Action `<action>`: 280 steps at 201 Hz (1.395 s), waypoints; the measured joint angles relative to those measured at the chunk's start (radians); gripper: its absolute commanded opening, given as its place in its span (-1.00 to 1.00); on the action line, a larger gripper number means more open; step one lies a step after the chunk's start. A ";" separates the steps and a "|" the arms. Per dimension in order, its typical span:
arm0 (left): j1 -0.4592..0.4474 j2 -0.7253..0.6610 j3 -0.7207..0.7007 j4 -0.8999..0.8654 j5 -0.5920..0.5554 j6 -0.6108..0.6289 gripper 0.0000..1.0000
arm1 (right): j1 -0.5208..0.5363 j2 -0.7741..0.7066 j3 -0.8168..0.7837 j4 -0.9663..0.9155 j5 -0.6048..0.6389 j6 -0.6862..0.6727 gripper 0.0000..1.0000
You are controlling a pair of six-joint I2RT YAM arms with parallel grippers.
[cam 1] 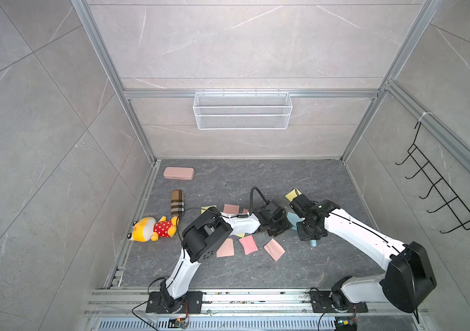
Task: Tear off pages from different memo pads
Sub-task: Place the memo pad at the center of the board, then adjust the memo pad at the center of the board.
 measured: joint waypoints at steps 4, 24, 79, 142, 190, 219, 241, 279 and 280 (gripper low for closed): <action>0.000 -0.005 0.000 -0.005 0.000 0.004 0.04 | 0.000 0.004 -0.010 0.005 -0.006 0.002 -1.00; 0.006 -0.043 -0.001 -0.032 -0.002 0.027 0.04 | 0.004 0.034 -0.060 0.038 -0.051 0.016 -0.99; 0.095 -0.246 -0.068 -0.083 -0.032 0.134 0.03 | 0.017 0.096 -0.142 0.169 -0.258 0.038 -0.03; 0.201 -0.152 0.212 -0.243 -0.050 0.416 0.05 | -0.295 -0.008 -0.044 0.197 -0.544 0.000 0.05; 0.201 0.243 0.708 -0.293 0.046 0.576 0.31 | -0.531 0.107 0.020 0.447 -0.562 0.108 0.01; 0.201 0.435 0.880 -0.368 0.045 0.636 0.32 | -0.541 0.251 0.043 0.587 -0.590 0.178 0.01; 0.201 0.503 0.916 -0.409 0.044 0.652 0.27 | -0.545 0.308 0.084 0.633 -0.580 0.196 0.03; 0.195 0.513 0.915 -0.411 0.045 0.630 0.24 | -0.563 0.440 0.274 0.658 -0.530 0.167 0.11; 0.195 0.513 0.914 -0.409 0.045 0.630 0.24 | -0.563 0.447 0.282 0.660 -0.528 0.166 0.11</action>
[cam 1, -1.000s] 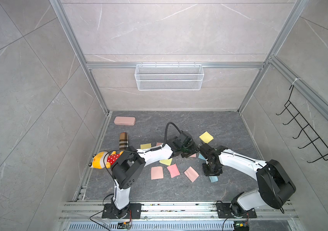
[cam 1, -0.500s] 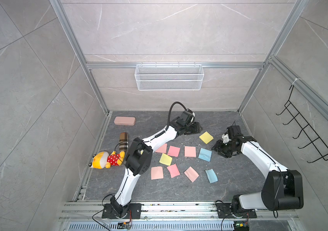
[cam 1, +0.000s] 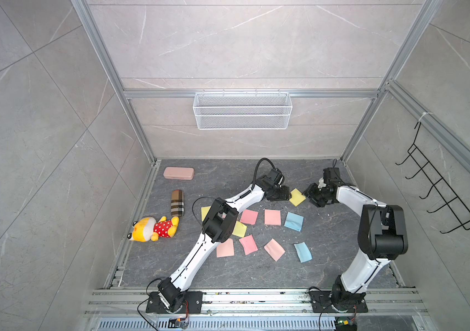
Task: Tear off pages from different memo pads
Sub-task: Adjust the memo pad at the center of the board.
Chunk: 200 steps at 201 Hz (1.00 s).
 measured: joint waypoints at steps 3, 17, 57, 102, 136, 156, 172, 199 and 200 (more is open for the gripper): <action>-0.001 -0.001 -0.005 0.006 0.000 -0.004 0.24 | 0.000 0.015 0.016 0.002 0.002 -0.001 0.12; -0.008 -0.005 -0.021 0.031 -0.001 -0.018 0.23 | -0.001 0.086 0.099 0.004 0.004 -0.012 0.14; -0.031 -0.026 -0.063 0.056 -0.001 -0.059 0.18 | -0.001 0.275 0.286 -0.021 0.002 -0.038 0.19; -0.031 -0.033 -0.077 0.058 0.005 -0.101 0.08 | 0.008 0.311 0.286 -0.035 -0.039 -0.041 0.18; -0.013 -0.033 -0.078 0.052 0.027 -0.119 0.01 | 0.053 0.228 0.149 0.017 -0.060 -0.037 0.17; 0.011 -0.036 -0.084 0.046 0.029 -0.116 0.00 | 0.085 0.166 0.056 0.033 -0.083 -0.034 0.16; 0.037 -0.061 -0.121 0.035 0.038 -0.109 0.00 | 0.089 0.135 0.003 0.058 -0.111 -0.026 0.17; 0.064 -0.097 -0.177 0.040 0.035 -0.101 0.00 | 0.077 0.113 -0.031 0.050 -0.150 -0.026 0.11; 0.065 -0.097 -0.178 0.039 0.036 -0.100 0.00 | 0.077 0.113 -0.031 0.050 -0.150 -0.026 0.11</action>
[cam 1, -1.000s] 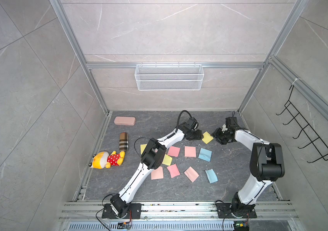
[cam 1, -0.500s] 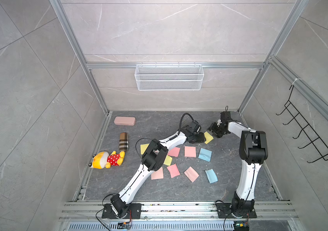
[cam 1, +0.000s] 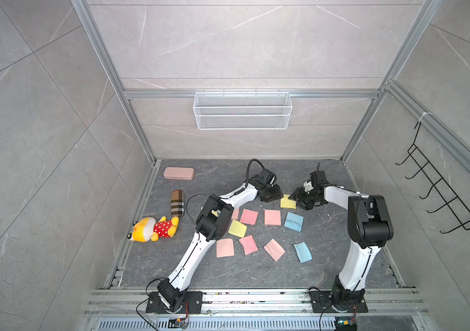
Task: Tear off pages from different memo pads
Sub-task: Adjust the memo pad at the center of the board.
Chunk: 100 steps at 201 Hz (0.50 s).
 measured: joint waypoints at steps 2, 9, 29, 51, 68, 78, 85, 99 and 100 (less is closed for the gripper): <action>0.002 0.000 -0.001 0.001 0.000 0.000 0.00 | -0.001 0.000 0.000 -0.001 -0.001 -0.001 0.10; 0.005 0.000 -0.002 0.003 0.002 0.000 -0.01 | -0.002 0.000 0.000 -0.003 -0.003 -0.001 0.07; 0.002 0.000 -0.002 0.007 0.008 0.000 -0.03 | -0.005 0.003 0.000 -0.007 -0.006 -0.002 -0.06; -0.013 0.000 -0.005 0.010 0.026 -0.005 -0.05 | -0.005 0.006 -0.001 -0.008 -0.014 -0.007 -0.25; -0.021 0.000 -0.008 0.014 0.044 -0.010 -0.07 | -0.005 0.006 -0.006 -0.004 -0.023 -0.011 -0.40; -0.024 0.000 -0.010 0.016 0.051 -0.015 -0.08 | -0.005 0.006 -0.012 -0.002 -0.029 -0.019 -0.46; -0.026 0.001 -0.010 0.018 0.054 -0.016 -0.09 | -0.005 0.006 -0.015 -0.003 -0.033 -0.021 -0.51; -0.028 0.001 -0.011 0.019 0.054 -0.018 -0.11 | -0.005 0.005 -0.021 -0.002 -0.035 -0.022 -0.61; -0.028 0.001 -0.011 0.019 0.054 -0.018 -0.11 | -0.005 0.005 -0.022 -0.002 -0.035 -0.021 -0.61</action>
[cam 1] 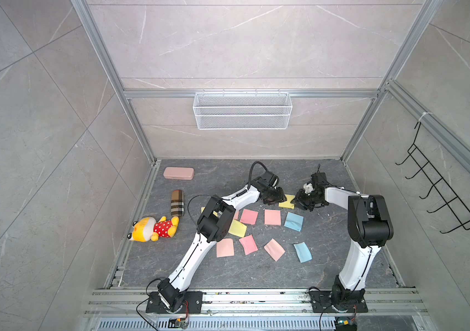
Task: Tear off pages from different memo pads
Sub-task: Adjust the memo pad at the center of the board.
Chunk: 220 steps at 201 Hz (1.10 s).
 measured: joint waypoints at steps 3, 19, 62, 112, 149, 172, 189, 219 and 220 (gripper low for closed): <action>0.000 0.000 0.000 0.000 0.000 0.000 -0.11 | 0.000 0.000 -0.001 0.000 -0.002 -0.003 -0.63; 0.002 0.000 -0.001 0.002 0.001 -0.002 -0.12 | 0.000 0.000 -0.007 0.004 -0.010 -0.002 -0.72; 0.020 -0.001 -0.017 0.021 0.019 -0.005 -0.12 | 0.001 -0.008 -0.013 0.007 -0.022 -0.002 -0.93; 0.058 -0.170 -0.307 0.153 0.081 -0.036 0.04 | 0.007 -0.074 -0.034 0.038 -0.078 0.023 -1.00; 0.111 -0.340 -0.505 0.281 0.140 -0.101 0.11 | 0.007 -0.130 -0.053 0.046 -0.105 0.045 -0.65; 0.125 -0.341 -0.451 0.261 0.125 -0.074 0.11 | 0.007 -0.129 -0.053 0.002 -0.077 0.029 -0.29; 0.112 -0.305 -0.361 0.210 0.108 -0.040 0.10 | 0.007 -0.113 -0.051 -0.016 -0.070 0.024 -0.19; 0.069 -0.183 -0.187 0.132 0.074 0.009 0.10 | 0.007 -0.078 -0.041 -0.049 -0.047 0.016 -0.17; 0.069 -0.180 -0.184 0.130 0.074 0.010 0.10 | 0.007 -0.077 -0.040 -0.049 -0.047 0.016 -0.16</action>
